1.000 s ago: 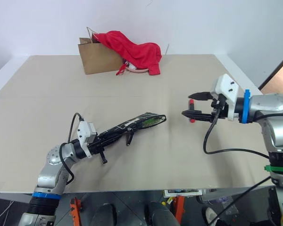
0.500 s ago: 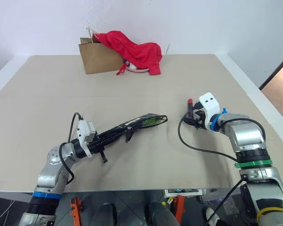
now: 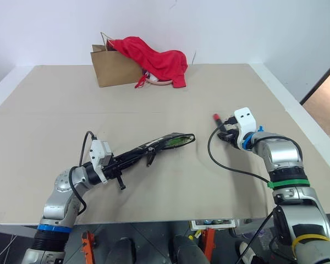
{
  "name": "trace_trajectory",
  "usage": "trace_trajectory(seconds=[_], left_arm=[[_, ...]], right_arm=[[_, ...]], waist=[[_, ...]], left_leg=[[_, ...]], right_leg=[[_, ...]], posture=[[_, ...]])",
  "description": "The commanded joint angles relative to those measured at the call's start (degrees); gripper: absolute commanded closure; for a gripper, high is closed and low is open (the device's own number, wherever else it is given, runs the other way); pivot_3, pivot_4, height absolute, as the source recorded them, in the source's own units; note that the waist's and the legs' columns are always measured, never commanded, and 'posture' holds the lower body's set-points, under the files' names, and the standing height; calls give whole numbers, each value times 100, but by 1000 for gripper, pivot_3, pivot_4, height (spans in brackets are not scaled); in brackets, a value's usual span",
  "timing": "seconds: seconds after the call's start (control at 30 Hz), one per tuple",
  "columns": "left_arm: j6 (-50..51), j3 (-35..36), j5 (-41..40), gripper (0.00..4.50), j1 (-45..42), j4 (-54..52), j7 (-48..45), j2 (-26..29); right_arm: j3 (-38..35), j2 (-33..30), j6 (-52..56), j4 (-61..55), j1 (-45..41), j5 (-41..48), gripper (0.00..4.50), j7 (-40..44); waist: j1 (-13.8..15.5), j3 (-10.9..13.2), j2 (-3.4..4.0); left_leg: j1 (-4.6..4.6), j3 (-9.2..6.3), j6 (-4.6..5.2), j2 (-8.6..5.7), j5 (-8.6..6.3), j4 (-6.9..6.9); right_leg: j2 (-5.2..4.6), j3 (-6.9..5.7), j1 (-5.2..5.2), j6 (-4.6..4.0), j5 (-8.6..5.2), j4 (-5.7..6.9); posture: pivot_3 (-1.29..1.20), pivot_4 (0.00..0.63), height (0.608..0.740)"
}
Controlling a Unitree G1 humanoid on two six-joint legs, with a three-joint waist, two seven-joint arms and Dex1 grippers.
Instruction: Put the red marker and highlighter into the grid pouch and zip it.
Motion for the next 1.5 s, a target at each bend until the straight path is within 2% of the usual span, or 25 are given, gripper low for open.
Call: trace_trajectory(seconds=[0.03, 0.2, 0.27, 0.37, 0.47, 0.57, 0.7, 0.83, 0.97, 1.27, 1.5], left_arm=[[-34, 132, -105, 4500, 19, -261, 34, 25], [-12, 133, -110, 4500, 26, -276, 29, 31], [7, 124, -112, 4500, 26, -286, 26, 31], [37, 129, -121, 4500, 45, -317, 14, 45], [56, 137, -127, 4500, 43, -315, -2, 63], [63, 130, -130, 4500, 11, -284, -10, 66], [60, 120, -127, 4500, -32, -249, -20, 57], [59, 118, -121, 4500, -52, -245, -20, 46], [70, 117, -116, 4500, -50, -256, -27, 57], [94, 138, -113, 4500, -51, -269, -30, 88], [100, 152, -121, 4500, -59, -270, -46, 114]], right_arm=[[-165, -62, -19, -128, 65, 116, 3895, 82], [-272, -115, -340, -531, 135, 207, 3895, 166], [-367, -290, -894, -1236, 269, 347, 3895, 505], [-481, -1027, -1083, -2807, 800, 975, 3895, 1885], [-645, -1810, -1007, -3738, 1124, 1449, 3895, 2867], [-509, -2348, -1179, -4075, 1317, 1330, 3895, 3241], [-95, -2728, -1473, -4263, 1512, 888, 3895, 3380], [345, -2769, -1723, -4168, 1483, 391, 3895, 3280], [469, -2689, -1828, -4220, 1424, 346, 3895, 3329], [-211, -2291, -1463, -4315, 1137, 1466, 3895, 3369], [-250, -2737, -1647, -4513, 1550, 1371, 3895, 3603]], waist=[[0, 0, 0], [1, 0, 0], [2, 2, 3], [2, 6, 10], [11, 10, 17], [20, 9, 14], [-2, 9, 13], [-2, 9, 13], [3, 9, 13], [10, 10, 12], [14, 10, 12]], left_leg=[[0, 0, 0, 0, 0, 0], [-1, -2, 0, 0, 0, -4], [-4, -2, 0, 0, -1, -6], [-12, -1, 1, -1, -1, -8], [-19, -4, 4, -1, -4, -9], [-21, -13, 5, -3, -6, -9], [-4, -2, 3, -1, -5, -4], [2, 2, 0, 2, -1, -3], [-2, 2, -1, 1, -1, -6], [-6, -5, 0, -1, -3, -6], [-6, -5, 0, -2, -3, -7]], right_leg=[[0, 0, 0, 0, 0, 0], [1, -3, -2, -5, -1, 0], [1, -2, -6, -6, -2, 0], [0, 0, -14, -3, -3, 0], [-4, -4, -18, 15, -16, -1], [-9, -18, -12, 13, -21, -7], [-11, -11, -2, 6, -15, -9], [-7, -9, -6, -2, -7, -7], [-7, -7, -7, 3, -13, -7], [-8, -12, -5, 5, -17, -7], [-10, -13, -4, 6, -19, -8]], posture=[[0, 150, 740], [0, 150, 740], [0, 150, 740], [0, 150, 740], [0, 150, 740], [0, 150, 740], [0, 150, 740], [0, 150, 740], [0, 150, 740], [0, 150, 740], [0, 150, 740]])
